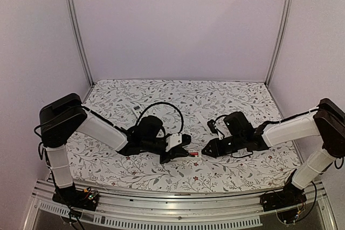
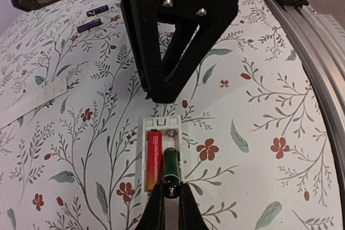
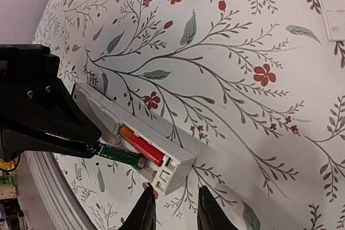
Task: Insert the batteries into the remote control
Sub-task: Hold the battery in the battery compartment.
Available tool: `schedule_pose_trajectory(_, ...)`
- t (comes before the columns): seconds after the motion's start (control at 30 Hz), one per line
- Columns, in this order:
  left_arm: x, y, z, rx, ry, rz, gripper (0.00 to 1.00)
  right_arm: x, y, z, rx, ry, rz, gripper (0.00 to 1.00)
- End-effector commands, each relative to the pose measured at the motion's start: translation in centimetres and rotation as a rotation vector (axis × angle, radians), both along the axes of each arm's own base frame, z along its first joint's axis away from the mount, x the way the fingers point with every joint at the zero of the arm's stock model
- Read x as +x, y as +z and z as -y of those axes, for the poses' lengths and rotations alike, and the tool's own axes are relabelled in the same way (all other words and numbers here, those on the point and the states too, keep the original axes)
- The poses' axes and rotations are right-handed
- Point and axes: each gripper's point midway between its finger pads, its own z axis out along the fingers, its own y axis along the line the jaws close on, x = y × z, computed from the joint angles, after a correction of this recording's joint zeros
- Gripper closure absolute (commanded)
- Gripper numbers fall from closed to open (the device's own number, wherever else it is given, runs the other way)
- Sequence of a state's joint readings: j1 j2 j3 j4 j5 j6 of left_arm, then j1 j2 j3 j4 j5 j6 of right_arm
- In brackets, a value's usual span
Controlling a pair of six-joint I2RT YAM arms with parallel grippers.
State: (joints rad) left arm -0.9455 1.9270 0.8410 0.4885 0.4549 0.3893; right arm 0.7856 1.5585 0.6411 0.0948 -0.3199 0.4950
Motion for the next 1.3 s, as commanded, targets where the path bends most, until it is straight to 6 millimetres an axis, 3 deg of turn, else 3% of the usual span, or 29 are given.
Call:
schedule_pose_trajectory(0.0,-0.5,-1.2,0.3,0.037,-0.009,0.000,1.00,0.1,-0.6,-0.8,0.008,0.001,-0.035,0.75)
schedule_pose_trajectory(0.83,-0.9,-3.6,0.2,0.105,-0.038,0.012,1.00,-0.3,-1.4,-2.5,0.050,0.076,-0.074,0.88)
schedule_pose_trajectory(1.27,-1.8,-4.5,0.3,0.131,-0.081,0.011,1.00,-0.6,-1.4,-2.9,0.071,0.095,-0.089,0.89)
